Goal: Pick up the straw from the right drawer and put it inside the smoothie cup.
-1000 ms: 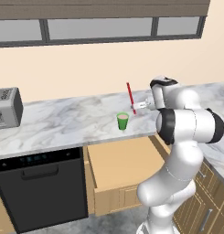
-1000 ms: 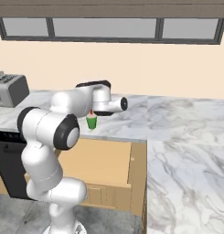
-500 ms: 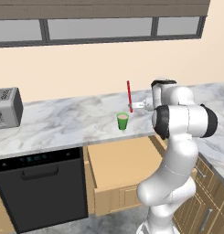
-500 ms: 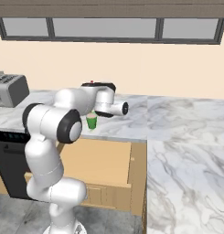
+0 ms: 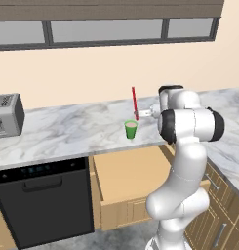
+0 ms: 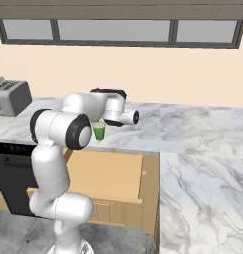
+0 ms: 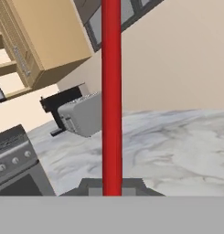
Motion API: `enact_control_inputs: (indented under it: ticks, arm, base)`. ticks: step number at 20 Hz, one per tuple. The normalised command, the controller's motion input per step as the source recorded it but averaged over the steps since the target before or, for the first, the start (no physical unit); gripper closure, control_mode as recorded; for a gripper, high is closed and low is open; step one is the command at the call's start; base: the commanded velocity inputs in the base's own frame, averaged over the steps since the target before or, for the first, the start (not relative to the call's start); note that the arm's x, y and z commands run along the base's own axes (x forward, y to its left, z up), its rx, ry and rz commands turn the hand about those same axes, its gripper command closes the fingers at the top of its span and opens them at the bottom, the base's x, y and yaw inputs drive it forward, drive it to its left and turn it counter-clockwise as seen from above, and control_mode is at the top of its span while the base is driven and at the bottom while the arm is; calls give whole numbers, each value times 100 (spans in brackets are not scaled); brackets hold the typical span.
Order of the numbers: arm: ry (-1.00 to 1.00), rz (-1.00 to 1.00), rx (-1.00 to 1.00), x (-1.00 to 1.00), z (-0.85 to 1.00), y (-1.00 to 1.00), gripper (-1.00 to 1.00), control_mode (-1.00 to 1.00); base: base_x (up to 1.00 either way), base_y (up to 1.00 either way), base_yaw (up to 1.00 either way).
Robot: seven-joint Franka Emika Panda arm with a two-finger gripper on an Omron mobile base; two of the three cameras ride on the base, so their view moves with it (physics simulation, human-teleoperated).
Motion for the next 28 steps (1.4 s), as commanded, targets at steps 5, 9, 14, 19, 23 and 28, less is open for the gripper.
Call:
enact_control_inputs:
  ticks: [5, 9, 14, 19, 23, 28]
  arm:
    - [-2, 4, 0, 14, -23, 8, 100, -100]
    - [-1, 3, 0, 8, -20, 10, 100, -100]
    - [-2, 2, 0, 6, -18, 9, 100, -100]
    - [-4, 1, 0, 11, -13, 5, 100, -100]
    - [-6, 0, 0, 13, -8, 0, 100, -100]
    - [-7, 0, 0, 12, -9, 0, 100, -100]
  base:
    - [0, 0, 0]
    - [0, 0, 0]
    - [0, 0, 0]
    - [0, 0, 0]
    - [0, 0, 0]
    - [0, 0, 0]
